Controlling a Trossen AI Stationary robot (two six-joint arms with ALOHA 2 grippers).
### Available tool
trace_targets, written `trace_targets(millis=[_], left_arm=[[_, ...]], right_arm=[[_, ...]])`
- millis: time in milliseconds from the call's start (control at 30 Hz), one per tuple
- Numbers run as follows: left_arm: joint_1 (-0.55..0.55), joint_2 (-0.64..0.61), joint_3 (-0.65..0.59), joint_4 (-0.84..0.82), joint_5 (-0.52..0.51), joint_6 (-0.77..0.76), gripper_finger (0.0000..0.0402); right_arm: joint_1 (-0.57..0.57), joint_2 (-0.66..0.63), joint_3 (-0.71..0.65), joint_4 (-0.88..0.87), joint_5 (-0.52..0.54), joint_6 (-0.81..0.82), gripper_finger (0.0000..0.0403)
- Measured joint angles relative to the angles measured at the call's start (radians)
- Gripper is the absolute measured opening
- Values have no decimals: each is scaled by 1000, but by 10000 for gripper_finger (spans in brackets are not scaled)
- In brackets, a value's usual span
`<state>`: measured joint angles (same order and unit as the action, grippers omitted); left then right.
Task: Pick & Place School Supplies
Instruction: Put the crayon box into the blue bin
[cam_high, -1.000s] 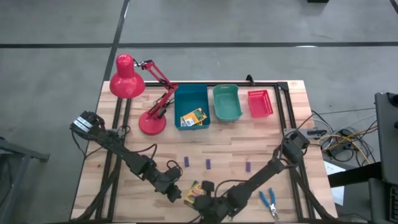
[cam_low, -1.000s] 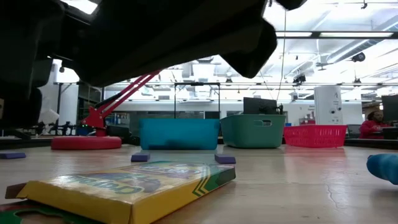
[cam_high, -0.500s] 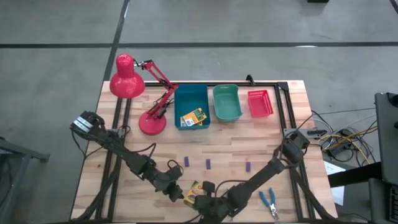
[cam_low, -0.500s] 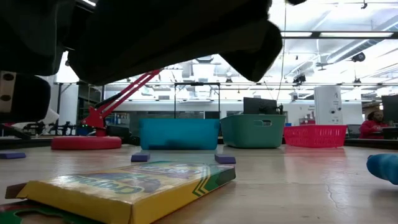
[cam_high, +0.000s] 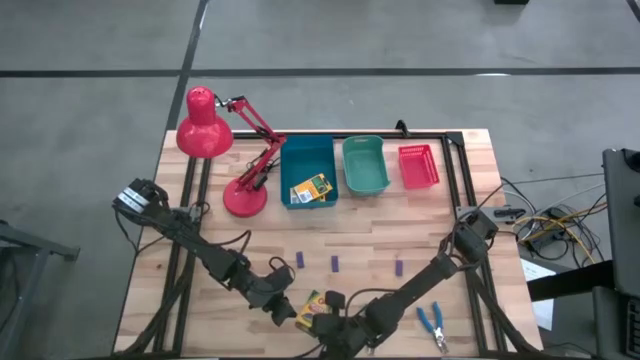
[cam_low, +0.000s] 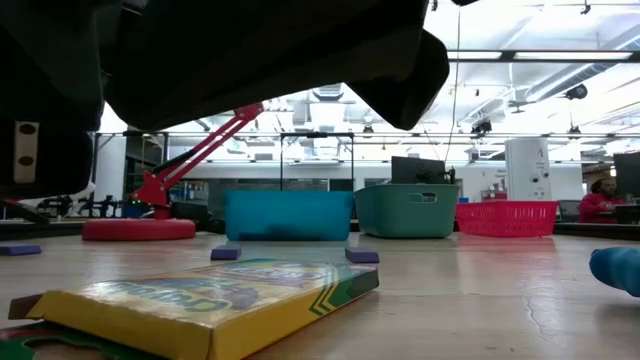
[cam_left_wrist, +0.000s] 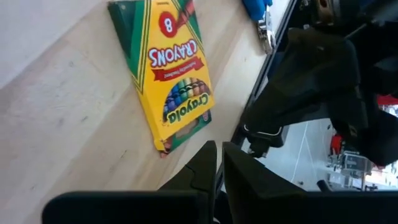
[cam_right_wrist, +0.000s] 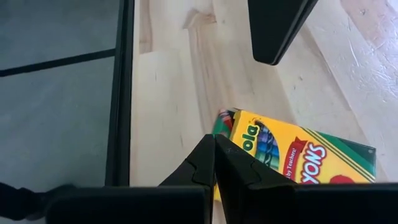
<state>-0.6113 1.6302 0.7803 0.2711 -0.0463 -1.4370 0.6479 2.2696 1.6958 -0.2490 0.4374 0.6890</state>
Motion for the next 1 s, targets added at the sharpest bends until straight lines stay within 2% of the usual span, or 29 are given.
trace_targets(millis=[433,767,1000], left_arm=[[-11,4,0,-34,-28,-4,36],[-11,5,0,-33,-50,-6,121],[-11,5,0,-31,-84,-28,147]], right_arm=[[-6,0,2,73,1,34,8],[-7,1,2,73,1,33,8],[-7,2,1,72,0,33,8]])
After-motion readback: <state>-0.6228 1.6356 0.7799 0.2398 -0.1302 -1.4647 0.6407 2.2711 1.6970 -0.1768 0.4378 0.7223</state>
